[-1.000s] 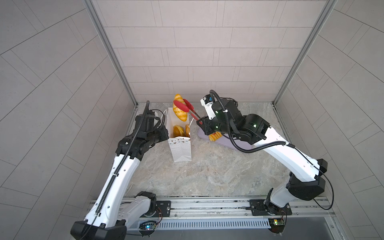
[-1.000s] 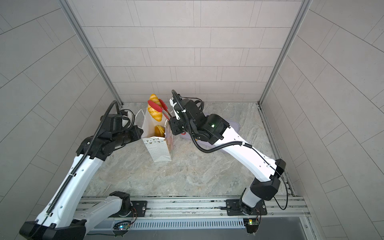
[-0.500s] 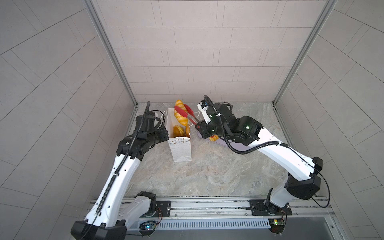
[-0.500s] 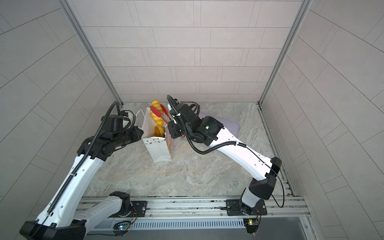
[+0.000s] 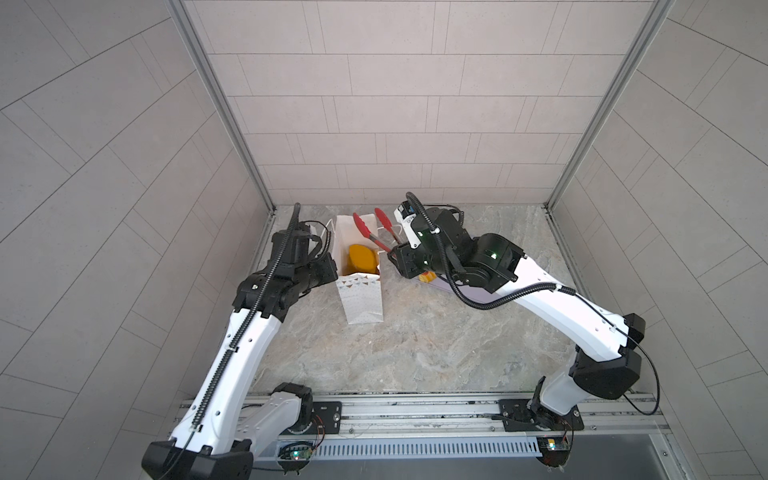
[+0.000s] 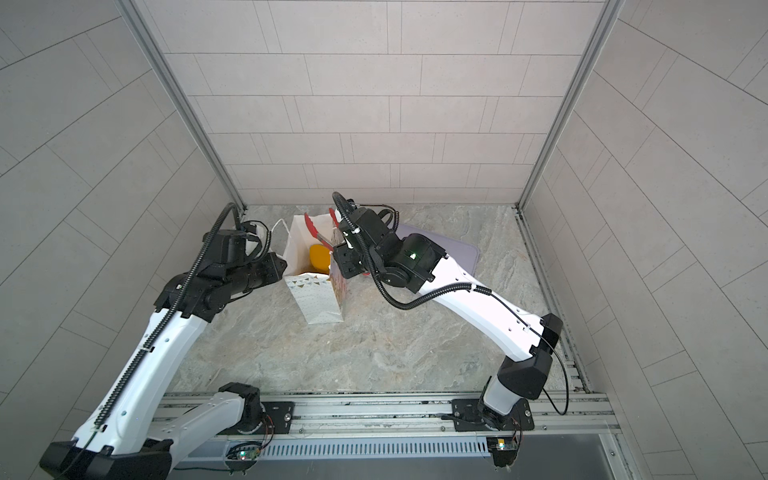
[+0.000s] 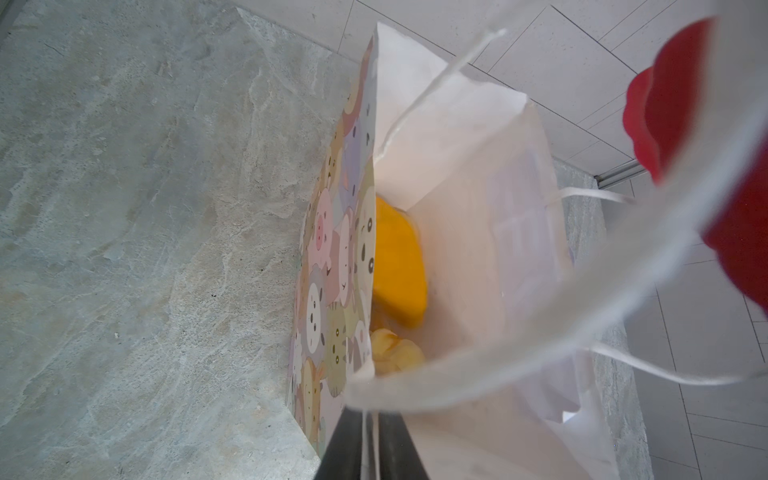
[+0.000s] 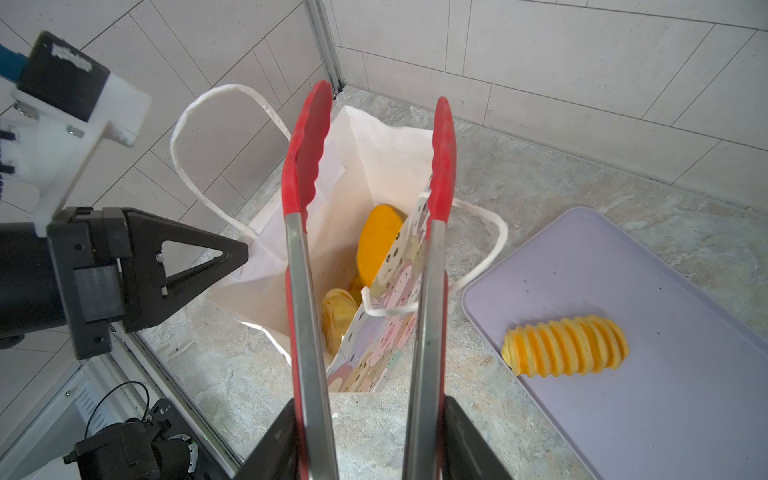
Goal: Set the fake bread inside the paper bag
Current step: 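Carry the striped loaf with the tongs over the bag mouth, then move the empty tongs back over the tray with the right gripper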
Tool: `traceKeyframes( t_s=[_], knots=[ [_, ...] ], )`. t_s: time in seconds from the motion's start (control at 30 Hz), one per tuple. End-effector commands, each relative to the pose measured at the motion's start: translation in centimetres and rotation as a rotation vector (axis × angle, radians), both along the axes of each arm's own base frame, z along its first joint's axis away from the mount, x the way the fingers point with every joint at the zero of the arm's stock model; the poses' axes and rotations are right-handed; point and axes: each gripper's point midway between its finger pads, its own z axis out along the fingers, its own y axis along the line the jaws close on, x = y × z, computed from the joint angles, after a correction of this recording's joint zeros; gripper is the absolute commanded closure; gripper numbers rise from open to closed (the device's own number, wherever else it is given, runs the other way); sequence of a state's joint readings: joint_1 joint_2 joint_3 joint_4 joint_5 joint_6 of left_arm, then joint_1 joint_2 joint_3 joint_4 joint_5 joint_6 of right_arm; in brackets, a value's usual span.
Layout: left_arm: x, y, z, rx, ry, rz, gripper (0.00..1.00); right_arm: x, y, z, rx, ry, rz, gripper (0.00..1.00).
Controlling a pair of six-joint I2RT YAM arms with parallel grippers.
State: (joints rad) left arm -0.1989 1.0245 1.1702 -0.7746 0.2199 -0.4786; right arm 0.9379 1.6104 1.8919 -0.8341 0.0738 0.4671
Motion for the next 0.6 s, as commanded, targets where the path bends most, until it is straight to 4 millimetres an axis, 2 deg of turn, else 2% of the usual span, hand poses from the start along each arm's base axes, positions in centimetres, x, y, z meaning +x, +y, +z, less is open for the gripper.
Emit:
traceKeyframes(
  t_s=[0.0, 0.3, 0.57],
  knots=[
    [-0.2, 0.0, -0.3, 0.008, 0.002, -0.003, 0.85, -0.1, -0.3, 3.0, 0.057, -0.065, -0.013, 0.49],
    [-0.2, 0.0, -0.2, 0.007, 0.001, -0.003, 0.85, -0.4, -2.6, 6.2, 0.070, -0.147, -0.054, 0.51],
    [-0.1, -0.2, 0.0, 0.001, 0.000, -0.010, 0.85, 0.2, -6.3, 7.6, 0.064, -0.194, -0.134, 0.51]
  ],
)
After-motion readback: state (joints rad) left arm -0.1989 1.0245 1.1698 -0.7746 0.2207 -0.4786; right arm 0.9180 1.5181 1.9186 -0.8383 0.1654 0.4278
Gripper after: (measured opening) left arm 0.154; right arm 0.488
